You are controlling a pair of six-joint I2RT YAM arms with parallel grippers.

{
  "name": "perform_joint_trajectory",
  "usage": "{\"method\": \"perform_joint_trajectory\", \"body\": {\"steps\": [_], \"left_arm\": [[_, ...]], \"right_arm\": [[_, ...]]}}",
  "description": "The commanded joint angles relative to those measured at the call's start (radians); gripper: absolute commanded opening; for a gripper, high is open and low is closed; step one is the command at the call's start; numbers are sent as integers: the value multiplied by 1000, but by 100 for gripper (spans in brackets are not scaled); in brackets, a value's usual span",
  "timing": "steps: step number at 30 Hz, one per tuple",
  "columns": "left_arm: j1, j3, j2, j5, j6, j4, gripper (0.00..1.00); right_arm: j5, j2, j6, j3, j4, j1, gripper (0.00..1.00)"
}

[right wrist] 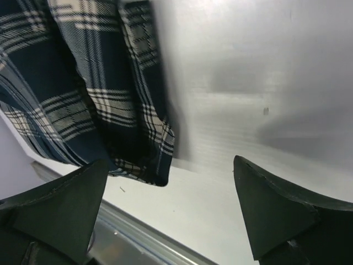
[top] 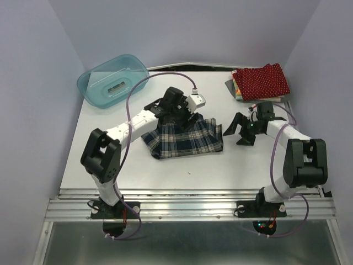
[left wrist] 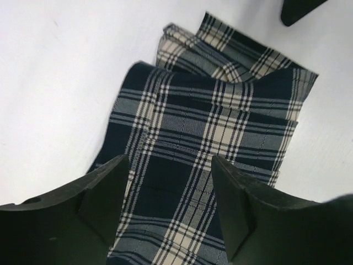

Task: Fold and stack the skirts
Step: Neatly place the folded skirt to the corner

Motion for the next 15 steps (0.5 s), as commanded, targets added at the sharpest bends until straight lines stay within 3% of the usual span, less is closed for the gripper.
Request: {"method": "perform_joint_trajectory", "body": {"steps": [1, 4, 6, 10, 15], "left_arm": [[-40, -5, -18, -63, -4, 36, 77], [-158, -143, -85, -178, 118, 141, 98], [-240, -222, -126, -307, 201, 179, 99], [-350, -300, -137, -416, 250, 210, 99], [-465, -366, -50, -591, 267, 317, 99]], "right_arm": [[-95, -88, 139, -97, 210, -4, 100], [-138, -74, 193, -142, 301, -4, 100], [-161, -50, 231, -177, 352, -4, 100], [-222, -13, 317, -242, 460, -4, 100], [-251, 13, 390, -299, 594, -4, 100]]}}
